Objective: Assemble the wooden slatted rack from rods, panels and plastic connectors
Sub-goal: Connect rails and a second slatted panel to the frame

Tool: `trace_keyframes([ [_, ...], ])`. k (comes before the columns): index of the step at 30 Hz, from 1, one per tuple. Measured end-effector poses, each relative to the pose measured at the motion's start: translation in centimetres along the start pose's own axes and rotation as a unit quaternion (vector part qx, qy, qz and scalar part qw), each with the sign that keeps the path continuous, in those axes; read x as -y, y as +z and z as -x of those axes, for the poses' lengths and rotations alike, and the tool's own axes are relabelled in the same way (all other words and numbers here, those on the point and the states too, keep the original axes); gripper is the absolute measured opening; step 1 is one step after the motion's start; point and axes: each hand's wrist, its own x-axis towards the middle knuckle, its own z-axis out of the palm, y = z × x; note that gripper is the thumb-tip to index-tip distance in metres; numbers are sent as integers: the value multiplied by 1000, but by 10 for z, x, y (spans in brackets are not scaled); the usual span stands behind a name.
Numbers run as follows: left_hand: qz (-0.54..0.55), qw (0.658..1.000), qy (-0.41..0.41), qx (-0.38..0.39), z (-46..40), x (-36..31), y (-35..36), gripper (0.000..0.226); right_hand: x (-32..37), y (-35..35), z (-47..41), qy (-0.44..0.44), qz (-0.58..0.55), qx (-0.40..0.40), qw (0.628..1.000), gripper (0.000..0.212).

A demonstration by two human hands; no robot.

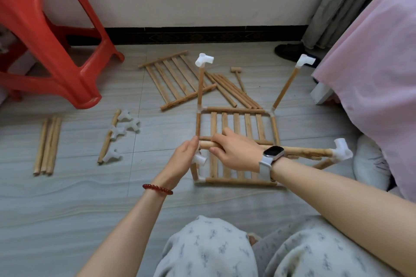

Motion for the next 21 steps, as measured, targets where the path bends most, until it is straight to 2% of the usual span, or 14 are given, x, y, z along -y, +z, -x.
trace_keyframes([
  [3,25,998,-10,-65,0,-2,11,44,0,1,4,-6,8,-1,1000,28],
  [6,54,988,-55,-133,-1,0,17,49,2,2,3,-11,2,-10,1000,27],
  [8,65,984,-50,-160,0,4,18,46,3,4,0,-13,-2,-18,1000,25],
  [13,63,978,-32,-194,5,12,17,41,-4,13,-2,-12,4,-12,1000,21],
  [21,12,984,-17,-177,3,12,12,39,-7,22,2,-34,35,-17,999,25],
])
